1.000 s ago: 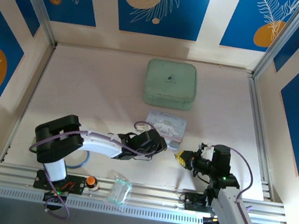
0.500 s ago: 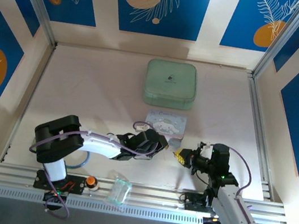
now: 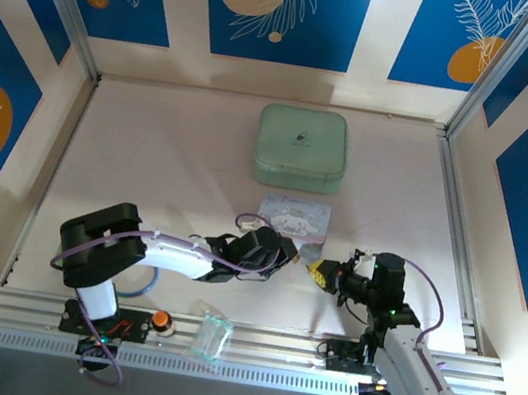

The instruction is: Unlock the padlock with the key

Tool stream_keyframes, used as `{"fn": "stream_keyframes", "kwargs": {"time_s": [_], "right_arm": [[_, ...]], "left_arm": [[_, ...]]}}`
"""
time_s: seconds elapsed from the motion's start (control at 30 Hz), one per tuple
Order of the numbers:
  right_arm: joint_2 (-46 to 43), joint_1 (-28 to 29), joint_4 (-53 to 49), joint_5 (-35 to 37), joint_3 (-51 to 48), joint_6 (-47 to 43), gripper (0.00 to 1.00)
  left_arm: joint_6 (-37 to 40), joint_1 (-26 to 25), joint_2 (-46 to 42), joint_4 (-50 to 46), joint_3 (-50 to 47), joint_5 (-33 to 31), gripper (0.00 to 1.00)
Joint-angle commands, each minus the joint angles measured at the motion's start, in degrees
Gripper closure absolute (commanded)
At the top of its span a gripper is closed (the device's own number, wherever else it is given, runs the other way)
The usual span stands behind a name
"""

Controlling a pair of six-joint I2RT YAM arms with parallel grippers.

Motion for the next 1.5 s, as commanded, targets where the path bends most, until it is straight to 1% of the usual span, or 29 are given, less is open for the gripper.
{"fn": "stream_keyframes", "kwargs": {"time_s": [0.0, 0.37, 0.47, 0.63, 0.8, 0.97, 1.03, 1.2, 1.27, 1.47], "right_arm": [[1.0, 0.7, 1.8, 0.2, -0.1, 0.6, 1.0], [0.7, 1.9, 4.6, 1.5, -0.1, 2.5, 1.0], [0.7, 2.3, 3.7, 2.2, -0.1, 2.3, 1.0], [-0.1, 3.6, 7.5, 5.0, -1.7, 6.4, 1.0], [-3.4, 5.7, 8.9, 9.0, -2.9, 9.1, 1.0], [-7.9, 5.6, 5.6, 9.6, -3.5, 8.8, 1.0], [-8.4, 5.6, 5.3, 9.5, -3.7, 8.8, 1.0], [-5.8, 5.7, 6.7, 8.1, -2.8, 7.9, 1.0], [-3.9, 5.8, 9.6, 7.4, -2.8, 8.1, 1.0], [0.6, 5.0, 13.7, 6.3, -0.8, 7.8, 1.0]], "left_arm": [[0.2, 0.1, -2.6, 3.8, 2.1, 1.0, 1.0], [-0.7, 0.0, -1.4, 5.2, 2.2, 1.7, 1.0], [-1.7, 0.0, -1.0, 7.2, 1.7, 2.0, 1.0], [-3.1, -0.2, -0.6, 9.0, 1.5, 2.5, 1.0], [-3.1, -0.3, -0.2, 9.0, 2.6, 3.2, 1.0], [-3.0, -0.3, -0.2, 8.0, 2.2, 2.8, 1.0], [-3.1, -0.3, 0.0, 7.9, 2.1, 2.8, 1.0], [-3.9, -0.3, 1.2, 10.3, 2.9, 3.8, 1.0], [-3.7, -0.4, 1.6, 11.2, 3.4, 4.3, 1.0], [-4.1, -0.7, 2.0, 12.9, 4.0, 5.5, 1.0]]}}
